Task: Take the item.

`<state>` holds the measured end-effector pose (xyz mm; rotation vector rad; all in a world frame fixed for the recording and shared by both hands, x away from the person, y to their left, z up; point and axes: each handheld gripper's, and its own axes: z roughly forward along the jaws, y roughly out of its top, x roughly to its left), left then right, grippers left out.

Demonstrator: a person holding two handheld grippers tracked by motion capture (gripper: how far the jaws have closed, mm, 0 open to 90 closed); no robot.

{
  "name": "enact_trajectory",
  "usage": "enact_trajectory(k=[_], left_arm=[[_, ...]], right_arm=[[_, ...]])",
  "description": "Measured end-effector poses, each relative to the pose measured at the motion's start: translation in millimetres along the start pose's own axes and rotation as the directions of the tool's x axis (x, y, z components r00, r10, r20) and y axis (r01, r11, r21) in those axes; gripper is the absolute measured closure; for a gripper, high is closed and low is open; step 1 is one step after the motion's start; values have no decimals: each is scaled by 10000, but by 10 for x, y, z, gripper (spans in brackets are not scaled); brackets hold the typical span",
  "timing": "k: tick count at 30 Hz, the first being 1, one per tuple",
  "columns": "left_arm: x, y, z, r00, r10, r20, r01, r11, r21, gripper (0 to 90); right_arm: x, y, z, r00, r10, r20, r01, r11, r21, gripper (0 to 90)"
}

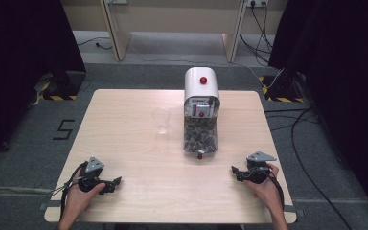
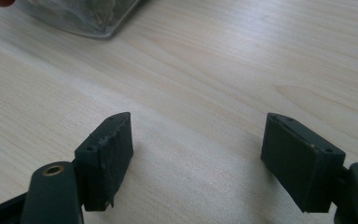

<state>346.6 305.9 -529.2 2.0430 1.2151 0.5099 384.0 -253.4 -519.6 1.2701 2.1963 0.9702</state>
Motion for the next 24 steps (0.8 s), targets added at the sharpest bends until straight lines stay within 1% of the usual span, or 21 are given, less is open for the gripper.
enact_trajectory(k=[15, 22, 24], left_arm=[[0, 0, 0, 10000, 2, 1, -2, 10000, 1, 0], [0, 0, 0, 10000, -2, 1, 2, 10000, -1, 0], [0, 0, 0, 10000, -2, 2, 2, 10000, -2, 0]], right_arm=[[-8, -1, -2, 9999, -33, -104, 33, 10000, -7, 255], [-8, 8, -16, 9999, 54, -105, -54, 10000, -6, 278], [-2, 20, -20, 9999, -34, -110, 33, 10000, -81, 280]])
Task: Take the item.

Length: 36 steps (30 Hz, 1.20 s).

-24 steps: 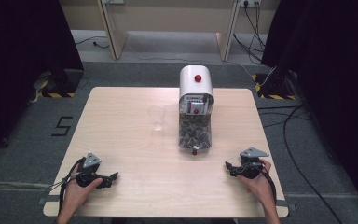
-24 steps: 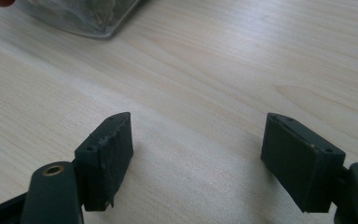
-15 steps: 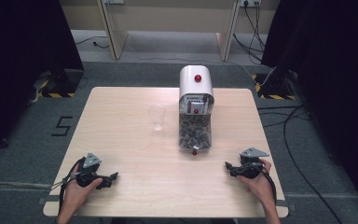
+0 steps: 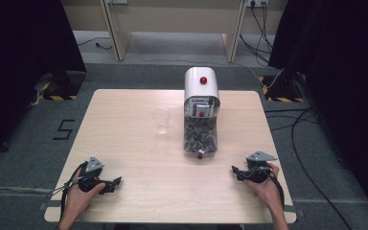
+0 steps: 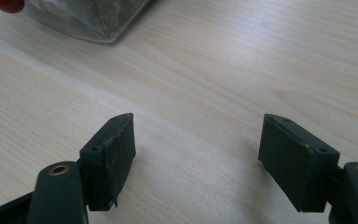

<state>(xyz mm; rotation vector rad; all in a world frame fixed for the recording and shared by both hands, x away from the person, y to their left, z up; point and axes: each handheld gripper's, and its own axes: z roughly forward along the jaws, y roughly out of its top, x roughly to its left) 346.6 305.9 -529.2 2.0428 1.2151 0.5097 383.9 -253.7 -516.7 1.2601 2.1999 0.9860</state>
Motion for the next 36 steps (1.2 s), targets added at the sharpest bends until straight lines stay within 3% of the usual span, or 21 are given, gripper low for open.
enact_trajectory(k=[36], left_arm=[[0, 0, 0, 10000, 2, 0, -2, 10000, 3, 0]], right_arm=[[199, 331, -245, 9988, -454, -155, 430, 9905, -1307, 304]])
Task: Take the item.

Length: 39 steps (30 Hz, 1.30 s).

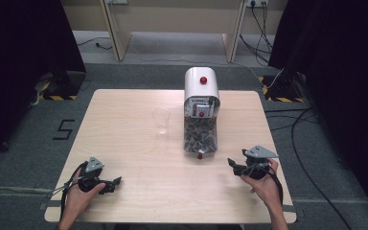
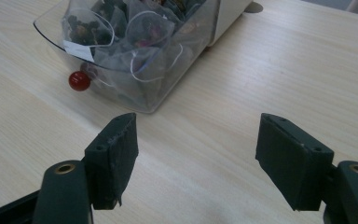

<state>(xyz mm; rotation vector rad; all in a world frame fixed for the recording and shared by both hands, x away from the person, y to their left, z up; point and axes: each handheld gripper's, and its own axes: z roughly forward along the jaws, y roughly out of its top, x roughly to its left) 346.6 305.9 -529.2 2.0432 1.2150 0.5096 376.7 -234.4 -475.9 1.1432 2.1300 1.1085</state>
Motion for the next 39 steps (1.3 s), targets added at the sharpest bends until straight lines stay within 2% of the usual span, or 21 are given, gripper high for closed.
enact_trajectory(k=[21, 29, 39], left_arm=[[1, 0, -1, 10000, 12, 0, -12, 10000, 11, 0], [0, 0, 0, 10000, 1, 0, -1, 10000, -1, 0], [1, 0, -1, 10000, 15, -1, -15, 10000, 9, 0]], right_arm=[[160, 279, -8, 9990, -308, -315, 286, 9972, -688, 335], [277, 406, 26, 9968, -540, -583, 482, 9941, -968, 361], [439, 530, 160, 9901, -852, -1118, 728, 9912, -1103, 394]])
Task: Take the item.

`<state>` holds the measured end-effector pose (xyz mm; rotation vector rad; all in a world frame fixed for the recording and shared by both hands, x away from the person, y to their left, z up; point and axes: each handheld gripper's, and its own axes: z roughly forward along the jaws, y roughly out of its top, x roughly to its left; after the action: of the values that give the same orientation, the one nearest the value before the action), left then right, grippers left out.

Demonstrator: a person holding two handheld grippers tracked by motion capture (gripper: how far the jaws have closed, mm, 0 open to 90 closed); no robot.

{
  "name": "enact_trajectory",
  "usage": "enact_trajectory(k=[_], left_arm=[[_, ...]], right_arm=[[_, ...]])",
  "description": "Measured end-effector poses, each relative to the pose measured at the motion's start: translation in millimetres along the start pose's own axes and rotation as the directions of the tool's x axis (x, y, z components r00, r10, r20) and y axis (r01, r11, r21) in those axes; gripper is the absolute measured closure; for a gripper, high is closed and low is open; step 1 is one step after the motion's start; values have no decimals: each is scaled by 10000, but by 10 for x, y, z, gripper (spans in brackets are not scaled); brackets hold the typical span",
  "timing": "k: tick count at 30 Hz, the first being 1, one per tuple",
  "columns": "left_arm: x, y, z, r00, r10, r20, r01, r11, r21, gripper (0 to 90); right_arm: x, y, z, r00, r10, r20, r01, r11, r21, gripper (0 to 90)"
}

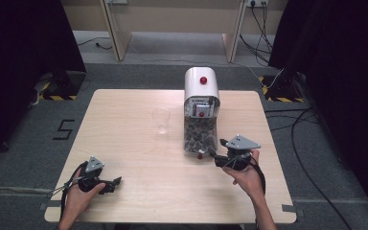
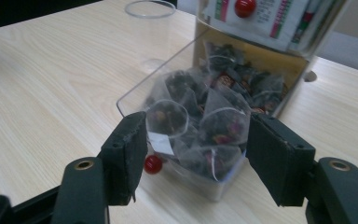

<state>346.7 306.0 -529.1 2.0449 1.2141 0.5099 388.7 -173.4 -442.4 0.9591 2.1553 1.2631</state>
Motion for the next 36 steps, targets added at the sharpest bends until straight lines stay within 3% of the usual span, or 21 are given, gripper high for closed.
enact_trajectory(k=[7, 23, 36], left_arm=[[0, 0, 0, 10000, 0, 0, 0, 10000, 1, 0], [-1, 0, 1, 10000, -14, 2, 14, 10000, -8, 0], [-1, 0, 1, 10000, -14, 2, 14, 10000, -10, 0]], right_arm=[[93, 94, 183, 9985, -266, -471, 266, 9996, -13, 433], [182, 199, 493, 9940, -423, -1007, 427, 9991, 18, 474], [168, 178, 736, 9948, -286, -981, 329, 9986, 418, 491]])
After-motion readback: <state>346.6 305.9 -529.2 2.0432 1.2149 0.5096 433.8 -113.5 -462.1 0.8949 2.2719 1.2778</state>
